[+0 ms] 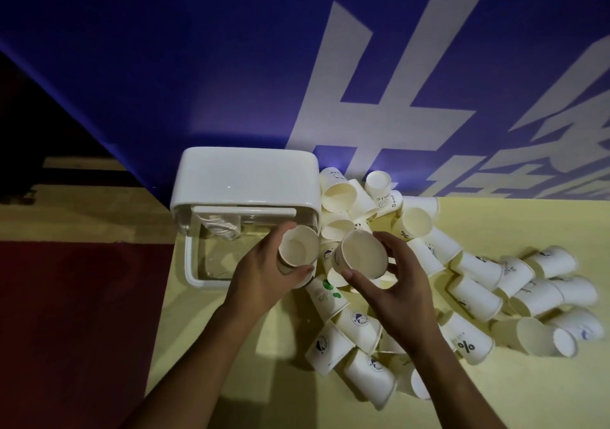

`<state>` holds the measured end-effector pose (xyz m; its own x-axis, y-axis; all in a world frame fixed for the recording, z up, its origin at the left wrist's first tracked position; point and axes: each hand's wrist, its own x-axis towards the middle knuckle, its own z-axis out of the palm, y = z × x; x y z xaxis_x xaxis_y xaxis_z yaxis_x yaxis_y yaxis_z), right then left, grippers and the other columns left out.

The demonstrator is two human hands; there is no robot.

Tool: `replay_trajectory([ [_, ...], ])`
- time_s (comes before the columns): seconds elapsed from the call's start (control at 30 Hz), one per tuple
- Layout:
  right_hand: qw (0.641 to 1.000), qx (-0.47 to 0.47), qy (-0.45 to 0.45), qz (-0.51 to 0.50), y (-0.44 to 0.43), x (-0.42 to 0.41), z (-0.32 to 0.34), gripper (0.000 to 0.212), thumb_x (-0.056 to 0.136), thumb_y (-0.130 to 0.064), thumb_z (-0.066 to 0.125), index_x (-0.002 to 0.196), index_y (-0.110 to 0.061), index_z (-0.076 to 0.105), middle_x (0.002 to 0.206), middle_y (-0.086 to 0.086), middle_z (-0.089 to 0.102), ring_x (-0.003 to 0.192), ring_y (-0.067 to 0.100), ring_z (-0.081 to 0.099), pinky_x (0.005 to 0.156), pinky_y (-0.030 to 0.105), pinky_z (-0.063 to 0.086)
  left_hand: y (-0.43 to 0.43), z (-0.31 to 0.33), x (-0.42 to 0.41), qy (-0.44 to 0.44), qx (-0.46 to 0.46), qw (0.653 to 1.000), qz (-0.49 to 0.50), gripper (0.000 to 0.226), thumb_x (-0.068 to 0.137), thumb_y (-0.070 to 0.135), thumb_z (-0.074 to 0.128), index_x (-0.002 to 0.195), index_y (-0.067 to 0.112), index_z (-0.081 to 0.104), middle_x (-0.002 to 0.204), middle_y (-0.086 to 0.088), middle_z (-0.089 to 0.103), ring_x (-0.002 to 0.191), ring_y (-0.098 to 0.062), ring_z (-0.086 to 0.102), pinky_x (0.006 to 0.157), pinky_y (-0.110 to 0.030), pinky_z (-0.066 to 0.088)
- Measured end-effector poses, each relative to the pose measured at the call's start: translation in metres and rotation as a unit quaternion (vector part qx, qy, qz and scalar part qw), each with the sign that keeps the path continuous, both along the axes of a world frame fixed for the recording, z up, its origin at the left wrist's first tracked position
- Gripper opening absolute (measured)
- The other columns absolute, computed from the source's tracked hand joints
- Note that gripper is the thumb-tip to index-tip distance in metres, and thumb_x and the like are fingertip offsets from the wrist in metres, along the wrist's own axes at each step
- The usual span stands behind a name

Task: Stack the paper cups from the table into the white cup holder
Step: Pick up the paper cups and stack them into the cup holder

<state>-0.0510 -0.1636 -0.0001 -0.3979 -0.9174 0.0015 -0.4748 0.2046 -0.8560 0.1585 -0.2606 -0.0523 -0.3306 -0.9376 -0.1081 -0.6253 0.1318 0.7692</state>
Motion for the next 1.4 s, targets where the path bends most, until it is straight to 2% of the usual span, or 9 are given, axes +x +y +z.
replay_trajectory([
  [0.1,1.0,0.002,-0.002,0.001,0.001,0.001,-0.002,0.066,0.072,-0.043,0.09,0.129,-0.033,0.058,0.124,-0.022,0.061,0.116,0.0,0.058,0.087,0.019,0.051,0.003,-0.006,-0.005,-0.01,0.004,1.0,0.007,0.074,0.074,0.048,0.085,0.131,0.044,0.039,0.123,0.012,0.067,0.108,-0.02,0.065,0.078,-0.029,0.05],
  [0.33,1.0,0.001,0.004,0.011,-0.005,0.008,-0.01,0.069,0.073,-0.049,0.087,0.132,-0.029,0.057,0.126,-0.02,0.06,0.116,0.003,0.058,0.09,0.022,0.053,0.004,-0.031,0.002,-0.015,0.063,0.997,0.041,0.081,0.073,0.058,0.082,0.144,0.04,0.047,0.135,0.008,0.065,0.122,-0.017,0.061,0.098,-0.037,0.053],
  [0.5,0.999,-0.018,-0.007,0.039,-0.018,0.025,-0.014,0.068,0.074,-0.044,0.089,0.132,-0.025,0.058,0.126,-0.018,0.061,0.119,0.007,0.059,0.095,0.026,0.053,0.001,-0.026,0.002,-0.011,0.087,0.995,0.046,0.081,0.071,0.052,0.087,0.142,0.036,0.05,0.131,0.007,0.067,0.119,-0.018,0.062,0.093,-0.033,0.054],
  [0.7,0.993,-0.023,0.008,0.114,-0.041,0.053,-0.038,0.067,0.076,-0.036,0.089,0.134,-0.028,0.057,0.128,-0.016,0.061,0.12,0.007,0.059,0.097,0.032,0.051,0.004,-0.027,0.015,-0.016,0.114,0.993,0.012,0.106,0.071,0.049,0.087,0.156,0.038,0.025,0.142,0.01,0.059,0.125,-0.014,0.06,0.1,-0.033,0.051],
  [0.87,0.989,0.039,0.066,0.123,-0.056,0.058,-0.065,0.075,0.077,-0.05,0.083,0.143,-0.028,0.053,0.138,-0.012,0.057,0.126,0.008,0.053,0.103,0.024,0.044,0.001,-0.036,0.028,0.067,0.172,0.983,-0.008,0.078,0.083,0.042,0.075,0.151,0.044,0.037,0.136,0.02,0.062,0.124,-0.003,0.06,0.103,-0.038,0.053],
  [1.0,0.983,0.074,0.08,0.148,-0.063,0.058,-0.076,0.077,0.082,-0.055,0.078,0.147,-0.028,0.047,0.143,-0.008,0.056,0.129,0.012,0.05,0.104,0.028,0.041,0.0,-0.032,0.021,0.111,0.182,0.976,0.043,0.055,0.097,0.012,0.053,0.144,0.039,0.053,0.128,0.021,0.067,0.121,0.0,0.062,0.105,-0.03,0.049],
  [1.17,0.971,0.084,0.083,0.208,-0.068,0.047,-0.077,0.075,0.082,-0.044,0.081,0.147,-0.023,0.049,0.148,-0.006,0.054,0.131,0.011,0.046,0.107,0.025,0.031,0.004,-0.025,0.015,0.093,0.174,0.977,0.079,0.041,0.106,0.04,0.044,0.145,0.034,0.055,0.134,0.015,0.065,0.122,-0.001,0.059,0.107,-0.03,0.048],
  [1.3,0.963,0.106,0.071,0.238,-0.074,0.041,-0.075,0.078,0.082,-0.035,0.084,0.149,-0.022,0.048,0.149,-0.004,0.052,0.128,0.012,0.045,0.105,0.021,0.028,0.008,-0.027,0.015,0.08,0.137,0.984,0.084,0.037,0.104,0.029,0.051,0.139,0.037,0.06,0.119,0.019,0.071,0.107,0.008,0.064,0.09,-0.012,0.05],
  [1.4,0.96,0.11,0.068,0.249,-0.077,0.04,-0.073,0.079,0.081,-0.033,0.086,0.149,-0.021,0.048,0.148,-0.003,0.053,0.129,0.012,0.046,0.104,0.018,0.03,0.011,-0.023,0.014,0.093,0.136,0.982,0.097,0.035,0.104,0.026,0.053,0.134,0.039,0.064,0.111,0.02,0.073,0.101,0.007,0.066,0.089,-0.018,0.054],
])
